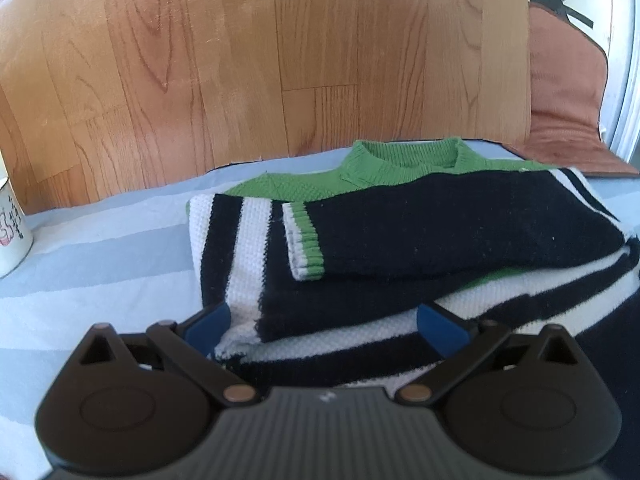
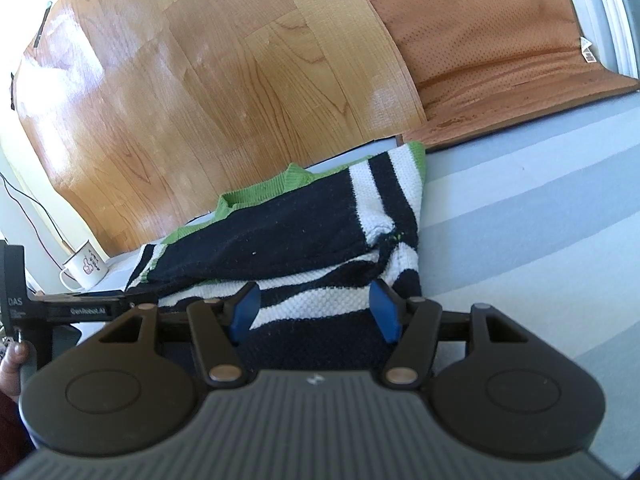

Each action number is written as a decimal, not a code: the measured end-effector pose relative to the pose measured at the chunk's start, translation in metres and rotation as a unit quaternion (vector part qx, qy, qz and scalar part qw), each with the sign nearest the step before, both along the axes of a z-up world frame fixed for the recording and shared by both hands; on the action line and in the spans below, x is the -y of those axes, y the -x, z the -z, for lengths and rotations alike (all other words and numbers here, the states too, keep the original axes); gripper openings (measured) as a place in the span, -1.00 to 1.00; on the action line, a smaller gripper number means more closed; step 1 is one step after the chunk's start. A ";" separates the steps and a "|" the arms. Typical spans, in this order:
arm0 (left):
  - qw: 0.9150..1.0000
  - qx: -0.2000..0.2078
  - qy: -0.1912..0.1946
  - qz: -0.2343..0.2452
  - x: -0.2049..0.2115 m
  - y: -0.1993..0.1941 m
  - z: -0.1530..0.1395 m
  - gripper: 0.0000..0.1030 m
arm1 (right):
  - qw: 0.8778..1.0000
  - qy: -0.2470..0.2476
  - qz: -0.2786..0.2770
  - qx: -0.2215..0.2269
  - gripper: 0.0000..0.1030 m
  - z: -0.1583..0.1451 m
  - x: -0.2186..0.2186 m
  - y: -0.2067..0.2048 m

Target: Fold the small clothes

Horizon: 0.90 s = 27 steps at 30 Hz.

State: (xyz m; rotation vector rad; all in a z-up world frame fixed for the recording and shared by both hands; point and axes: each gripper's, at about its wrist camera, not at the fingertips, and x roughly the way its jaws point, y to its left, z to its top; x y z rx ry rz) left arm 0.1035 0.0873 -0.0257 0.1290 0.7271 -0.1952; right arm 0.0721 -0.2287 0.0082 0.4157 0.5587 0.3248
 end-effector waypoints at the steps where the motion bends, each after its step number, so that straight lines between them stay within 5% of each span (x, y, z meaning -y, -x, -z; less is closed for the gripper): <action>1: 1.000 0.000 -0.001 0.000 0.000 0.000 0.000 0.99 | 1.000 -0.002 0.000 0.000 0.23 0.000 0.001 0.000; 27: 1.000 -0.003 -0.007 0.003 0.001 -0.001 0.003 0.99 | 1.000 0.006 0.000 0.000 0.23 -0.001 -0.001 0.000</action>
